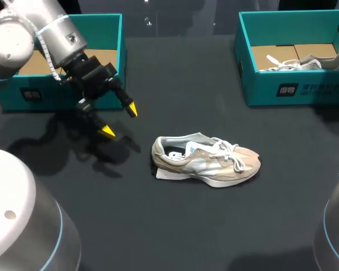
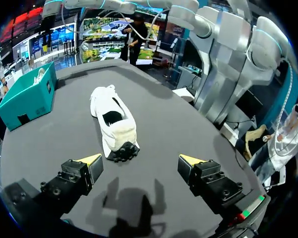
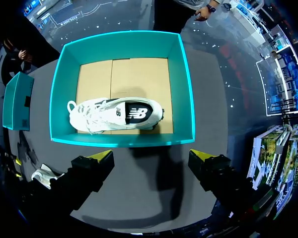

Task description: Take the shoe out of the shoebox, open the shoe tongue, remove and reinsert the insole, then place the shoe into the shoebox

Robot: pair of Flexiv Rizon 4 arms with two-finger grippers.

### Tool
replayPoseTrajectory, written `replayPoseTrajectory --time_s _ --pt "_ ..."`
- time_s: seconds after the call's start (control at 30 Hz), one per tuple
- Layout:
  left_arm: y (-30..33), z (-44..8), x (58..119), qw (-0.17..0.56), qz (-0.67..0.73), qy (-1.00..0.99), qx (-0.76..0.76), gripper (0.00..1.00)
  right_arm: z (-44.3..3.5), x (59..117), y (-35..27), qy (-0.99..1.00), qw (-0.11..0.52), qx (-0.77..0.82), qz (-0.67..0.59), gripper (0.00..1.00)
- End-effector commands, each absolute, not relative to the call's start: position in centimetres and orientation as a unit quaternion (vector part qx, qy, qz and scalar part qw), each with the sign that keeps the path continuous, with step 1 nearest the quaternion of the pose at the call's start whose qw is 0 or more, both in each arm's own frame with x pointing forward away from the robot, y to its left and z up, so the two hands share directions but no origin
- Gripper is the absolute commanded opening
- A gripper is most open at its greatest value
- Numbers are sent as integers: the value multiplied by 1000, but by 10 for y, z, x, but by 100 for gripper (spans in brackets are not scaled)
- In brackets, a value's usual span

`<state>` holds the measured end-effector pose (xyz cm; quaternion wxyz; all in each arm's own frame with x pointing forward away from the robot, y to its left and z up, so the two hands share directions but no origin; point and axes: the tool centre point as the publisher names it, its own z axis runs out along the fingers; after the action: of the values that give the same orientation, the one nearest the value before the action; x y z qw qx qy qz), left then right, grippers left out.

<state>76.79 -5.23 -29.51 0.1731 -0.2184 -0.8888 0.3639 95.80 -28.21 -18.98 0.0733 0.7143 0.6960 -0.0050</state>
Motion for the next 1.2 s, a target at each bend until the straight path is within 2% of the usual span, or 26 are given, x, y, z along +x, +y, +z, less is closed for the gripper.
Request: replayPoseTrajectory --time_s 0.03,0.43,0.57,0.7,0.97,1.2 --pt "-37 -304 744 90 450 -877 -139 100 -190 957 -282 696 74 714 -5 100" --pt "-37 -304 744 90 450 -877 -139 100 -190 957 -282 696 74 714 -5 100" --pt "-28 -327 741 121 497 -854 -96 100 -190 957 -282 696 74 714 -5 100" --pt "-19 -346 745 122 526 -841 -48 100 -190 957 -282 696 74 714 -5 100" --pt "-10 -378 749 95 559 -824 -9 100 -190 957 -282 696 74 714 -5 100" --pt "-13 -387 750 71 571 -818 -8 100 -190 957 -282 696 74 714 -5 100"
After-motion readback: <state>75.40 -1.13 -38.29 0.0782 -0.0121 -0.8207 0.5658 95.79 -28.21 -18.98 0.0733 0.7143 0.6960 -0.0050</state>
